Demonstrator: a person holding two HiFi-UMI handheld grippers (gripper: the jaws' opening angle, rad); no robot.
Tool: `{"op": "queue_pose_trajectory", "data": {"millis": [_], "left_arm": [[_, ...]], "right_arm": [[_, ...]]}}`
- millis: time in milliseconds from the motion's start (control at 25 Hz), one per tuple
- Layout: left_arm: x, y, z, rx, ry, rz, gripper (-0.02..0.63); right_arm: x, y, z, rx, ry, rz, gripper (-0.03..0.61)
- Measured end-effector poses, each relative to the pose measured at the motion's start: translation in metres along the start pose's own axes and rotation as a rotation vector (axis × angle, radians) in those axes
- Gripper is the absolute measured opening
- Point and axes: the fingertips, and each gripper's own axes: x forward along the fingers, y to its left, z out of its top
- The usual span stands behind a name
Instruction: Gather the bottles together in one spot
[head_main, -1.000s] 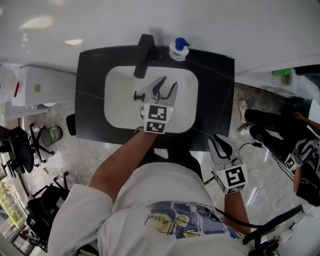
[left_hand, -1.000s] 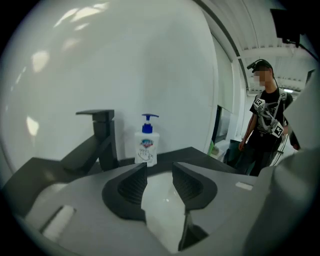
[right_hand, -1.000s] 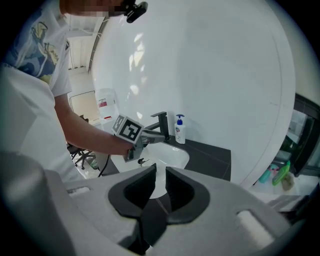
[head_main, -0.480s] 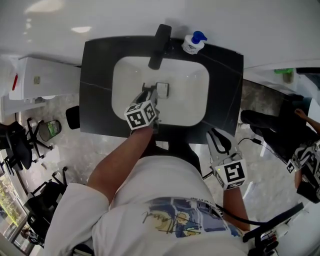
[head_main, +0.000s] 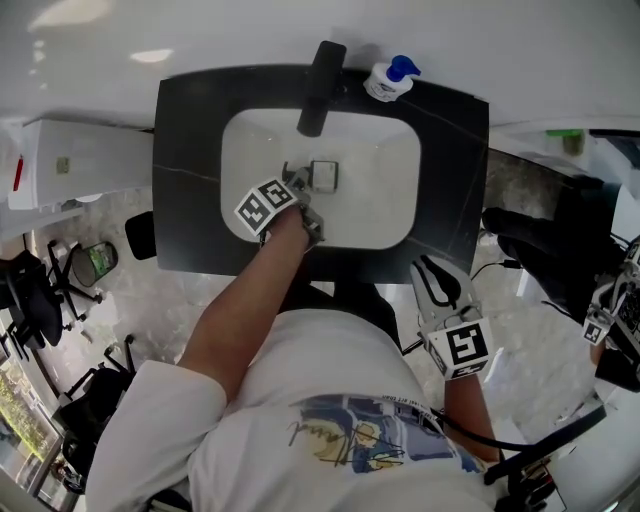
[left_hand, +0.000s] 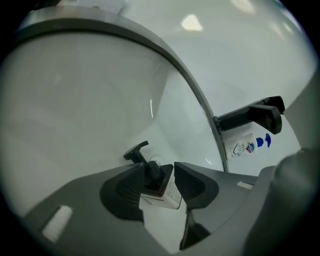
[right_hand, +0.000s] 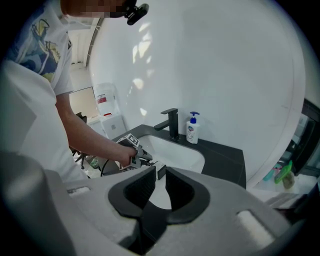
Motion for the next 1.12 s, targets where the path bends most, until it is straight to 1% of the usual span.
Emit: {"op": "queue_pose_trajectory", "data": {"millis": [160,280,320,400,440,560,640,680,760,920,1040,1120], "left_arm": [[0.012,0.016,0.004,-0.064,0.001,0.036,0.192],[0.024,0.024,0.006,-0.116,-0.003,0.047,0.19],[0.027,0.026,0.007,-0.132,-0.004,0.05,0.179],[0.034,0.03,0.007,-0.154,-0.003,0.052,0.198],[0.037,0.031,0.009,-0.164,-0.005,0.047,0.213],[0.046,0.032,0.015,-0.197,-0.012,0.015,0.213],[0.052,0.032,0.017,-0.205,-0.008,-0.008,0.22],[0.053,0.03,0.018,-0.202,-0.004,-0.024,0.222],[0.055,0.025,0.02,-0.188,0.003,-0.062,0.169],[0.052,0.019,0.024,-0.145,0.004,-0.098,0.156],[0.044,0.005,0.024,-0.072,-0.028,-0.12,0.143],[0.038,-0.01,0.022,-0.005,-0.055,-0.137,0.132]], "right_arm": [[0.001,-0.002,0.0,0.001,0.012,-0.008,0.061],[0.002,-0.003,-0.004,0.006,0.022,-0.01,0.061],[0.002,-0.004,-0.005,0.01,0.023,-0.011,0.061],[0.002,-0.004,-0.006,0.008,0.027,-0.014,0.061],[0.001,-0.005,-0.007,0.007,0.033,-0.017,0.061],[-0.001,-0.006,-0.012,0.004,0.053,-0.021,0.061],[-0.003,-0.007,-0.016,0.006,0.058,-0.026,0.061],[-0.004,-0.008,-0.018,0.007,0.06,-0.029,0.061],[-0.006,-0.01,-0.022,0.01,0.065,-0.032,0.06],[-0.008,-0.014,-0.025,0.018,0.076,-0.031,0.06],[-0.009,-0.018,-0.022,0.017,0.059,-0.027,0.06],[-0.009,-0.02,-0.022,0.02,0.045,-0.024,0.06]]}}
